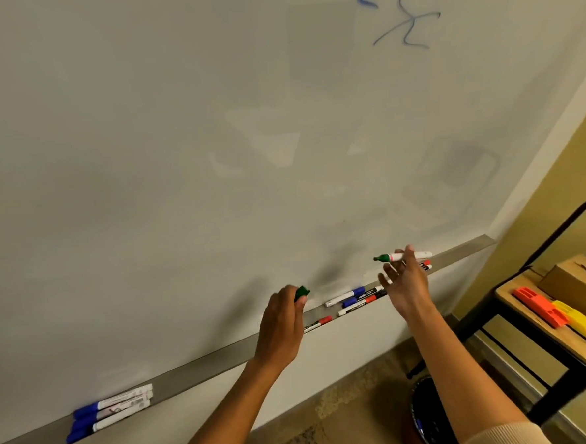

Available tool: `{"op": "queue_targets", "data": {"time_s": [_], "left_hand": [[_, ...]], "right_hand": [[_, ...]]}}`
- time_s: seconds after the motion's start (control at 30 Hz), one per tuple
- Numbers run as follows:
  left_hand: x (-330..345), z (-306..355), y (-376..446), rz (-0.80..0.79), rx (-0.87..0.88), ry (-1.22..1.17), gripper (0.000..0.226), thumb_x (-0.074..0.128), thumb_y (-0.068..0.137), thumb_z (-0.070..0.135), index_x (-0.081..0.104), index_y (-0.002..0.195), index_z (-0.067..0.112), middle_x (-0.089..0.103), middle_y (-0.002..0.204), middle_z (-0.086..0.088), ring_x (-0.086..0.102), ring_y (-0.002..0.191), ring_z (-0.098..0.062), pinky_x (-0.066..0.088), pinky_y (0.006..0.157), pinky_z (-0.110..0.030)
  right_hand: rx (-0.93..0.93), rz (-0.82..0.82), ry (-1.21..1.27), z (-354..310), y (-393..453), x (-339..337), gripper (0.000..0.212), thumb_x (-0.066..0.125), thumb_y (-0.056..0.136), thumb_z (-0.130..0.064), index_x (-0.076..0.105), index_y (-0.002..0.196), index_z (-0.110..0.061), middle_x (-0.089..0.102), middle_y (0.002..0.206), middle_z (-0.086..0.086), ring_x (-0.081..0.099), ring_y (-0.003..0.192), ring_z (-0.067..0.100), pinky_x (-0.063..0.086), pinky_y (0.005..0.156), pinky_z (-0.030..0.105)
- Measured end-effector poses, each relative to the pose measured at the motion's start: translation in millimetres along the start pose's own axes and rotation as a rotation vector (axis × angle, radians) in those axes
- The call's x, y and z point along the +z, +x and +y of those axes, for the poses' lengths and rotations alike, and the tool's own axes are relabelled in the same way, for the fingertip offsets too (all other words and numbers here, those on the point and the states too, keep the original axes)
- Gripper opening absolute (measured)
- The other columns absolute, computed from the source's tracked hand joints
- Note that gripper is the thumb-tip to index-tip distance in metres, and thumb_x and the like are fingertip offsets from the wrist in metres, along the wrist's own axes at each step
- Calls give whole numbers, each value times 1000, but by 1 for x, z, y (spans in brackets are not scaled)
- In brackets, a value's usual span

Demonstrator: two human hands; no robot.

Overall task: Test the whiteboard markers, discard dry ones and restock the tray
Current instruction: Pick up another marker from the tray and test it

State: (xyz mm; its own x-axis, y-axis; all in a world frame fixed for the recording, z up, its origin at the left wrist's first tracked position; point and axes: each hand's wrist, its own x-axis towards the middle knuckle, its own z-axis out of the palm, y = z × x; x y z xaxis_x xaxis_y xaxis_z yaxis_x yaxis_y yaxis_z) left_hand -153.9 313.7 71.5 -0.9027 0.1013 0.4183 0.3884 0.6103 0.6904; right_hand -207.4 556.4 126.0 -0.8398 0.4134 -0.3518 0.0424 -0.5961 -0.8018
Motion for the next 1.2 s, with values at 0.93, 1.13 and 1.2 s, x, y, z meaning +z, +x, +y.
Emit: {"op": "queue_targets", "data": {"time_s": [0.93,1.13,1.2], "left_hand": [[-114,134,249,840,575,667,18,60,98,28,71,109,19,43,150,-11,30,144,-36,15,119,-54],[-106,131,260,984,584,797,25,60,98,29,67,123,29,47,147,-10,36,140,-37,24,117,-52],[-105,130,261,1001,579,829,27,60,98,29,66,125,30,46,147,-10,37,140,-36,23,117,-52]], "right_hand": [[-1088,-644,-239,-158,-64,194,32,62,98,-22,67,128,-9,70,124,4,67,116,18,53,102,40],[-1309,-657,-291,-164,-44,211,33,63,97,-19,66,128,-7,70,124,4,66,114,16,55,96,42],[-1371,-643,-299,-162,-40,215,32,64,97,-16,67,127,-7,71,122,4,66,110,16,55,92,41]]}}
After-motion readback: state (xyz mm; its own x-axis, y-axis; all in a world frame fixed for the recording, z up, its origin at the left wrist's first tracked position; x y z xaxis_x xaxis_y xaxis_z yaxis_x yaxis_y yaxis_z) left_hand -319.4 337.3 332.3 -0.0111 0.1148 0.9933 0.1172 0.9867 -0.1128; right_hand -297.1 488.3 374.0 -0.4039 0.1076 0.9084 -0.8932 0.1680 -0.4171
